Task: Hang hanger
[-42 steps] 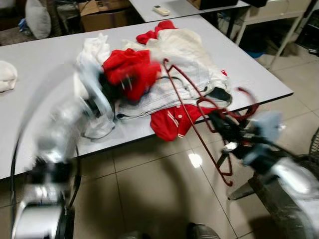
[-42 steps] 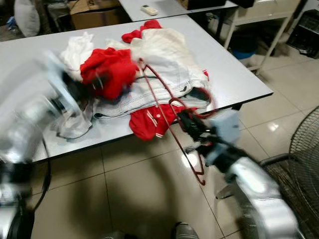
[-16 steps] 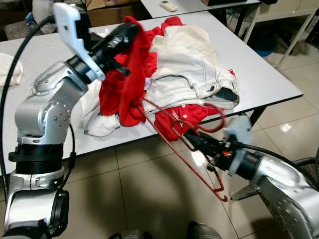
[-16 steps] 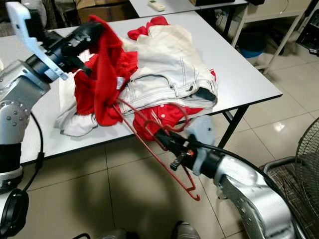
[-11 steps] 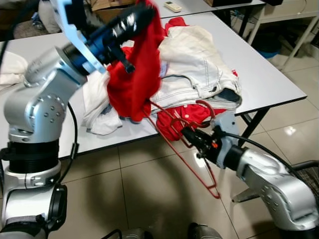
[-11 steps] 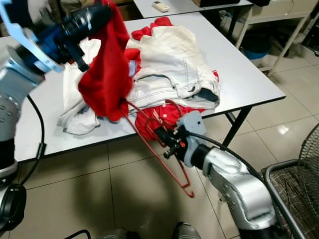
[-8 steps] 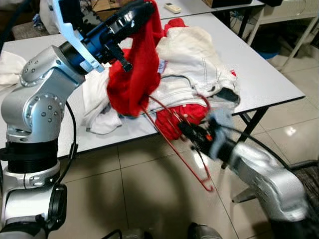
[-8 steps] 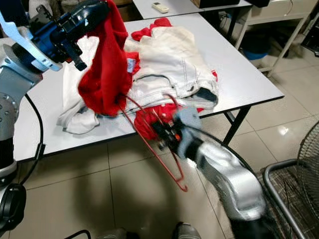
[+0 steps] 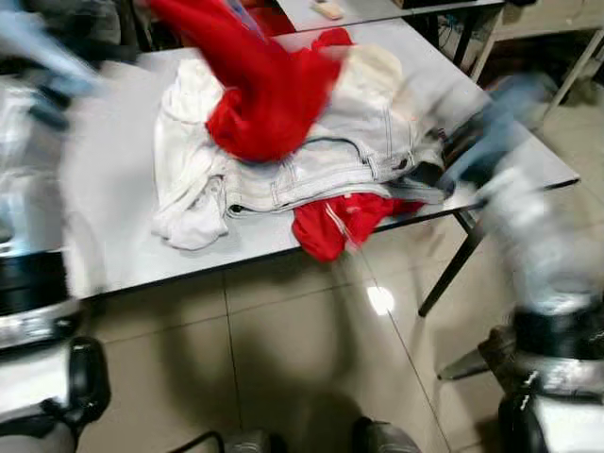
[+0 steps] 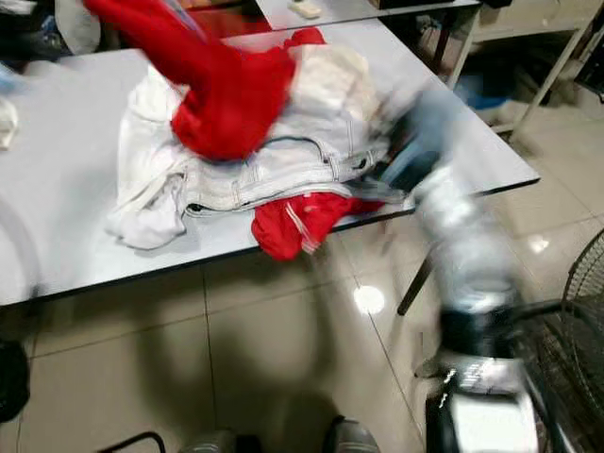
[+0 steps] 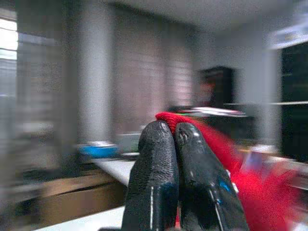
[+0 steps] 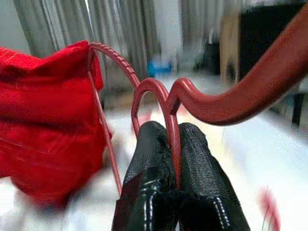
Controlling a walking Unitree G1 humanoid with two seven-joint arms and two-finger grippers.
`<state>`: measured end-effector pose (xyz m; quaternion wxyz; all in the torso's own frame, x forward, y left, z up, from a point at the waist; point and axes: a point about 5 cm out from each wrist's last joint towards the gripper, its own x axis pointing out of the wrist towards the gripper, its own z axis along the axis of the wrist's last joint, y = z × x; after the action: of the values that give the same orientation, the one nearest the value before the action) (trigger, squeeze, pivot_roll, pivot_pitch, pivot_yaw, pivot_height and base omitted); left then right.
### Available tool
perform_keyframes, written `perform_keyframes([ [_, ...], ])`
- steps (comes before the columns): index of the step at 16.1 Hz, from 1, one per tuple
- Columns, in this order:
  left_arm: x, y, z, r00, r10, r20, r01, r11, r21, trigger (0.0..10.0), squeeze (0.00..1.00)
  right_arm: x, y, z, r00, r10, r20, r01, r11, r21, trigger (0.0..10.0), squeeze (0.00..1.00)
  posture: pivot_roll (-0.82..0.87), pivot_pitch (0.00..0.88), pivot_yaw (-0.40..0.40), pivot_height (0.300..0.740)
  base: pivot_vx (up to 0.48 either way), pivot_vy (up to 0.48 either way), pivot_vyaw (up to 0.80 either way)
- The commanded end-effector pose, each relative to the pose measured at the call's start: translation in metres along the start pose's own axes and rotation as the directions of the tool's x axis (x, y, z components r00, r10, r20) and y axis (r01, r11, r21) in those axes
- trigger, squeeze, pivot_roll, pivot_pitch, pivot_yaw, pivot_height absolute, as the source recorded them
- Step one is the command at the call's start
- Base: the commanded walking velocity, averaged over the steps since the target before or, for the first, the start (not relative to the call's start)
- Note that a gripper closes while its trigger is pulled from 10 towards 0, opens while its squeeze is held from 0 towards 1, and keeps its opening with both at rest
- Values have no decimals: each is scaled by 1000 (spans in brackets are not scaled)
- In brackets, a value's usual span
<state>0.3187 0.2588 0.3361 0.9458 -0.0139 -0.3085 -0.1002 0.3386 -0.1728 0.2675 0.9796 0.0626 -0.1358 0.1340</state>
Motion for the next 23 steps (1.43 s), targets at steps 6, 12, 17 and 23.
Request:
perform_keyframes([
  [6,-88,-53,-71,944,-202,-261,191,979,-68,0,0,-22,24,-64,940,145,-310,-145,989,25,10000,0,-54,110,11,740,0,0,0],
  [12,-109,-73,-94,837,-306,-455,313,948,-61,0,0,-42,34,-84,897,198,-394,-153,978,144,10000,0,-58,111,23,740,0,0,0],
  [17,-100,-21,-97,861,123,-494,-63,989,136,5412,0,-43,45,-65,949,281,-145,-176,849,498,10000,0,-45,109,29,740,0,0,0],
  [23,-112,-6,-104,815,140,-563,-105,990,94,10000,1000,-47,55,-63,934,336,-122,-222,813,539,10000,0,-44,108,40,740,0,0,0],
])
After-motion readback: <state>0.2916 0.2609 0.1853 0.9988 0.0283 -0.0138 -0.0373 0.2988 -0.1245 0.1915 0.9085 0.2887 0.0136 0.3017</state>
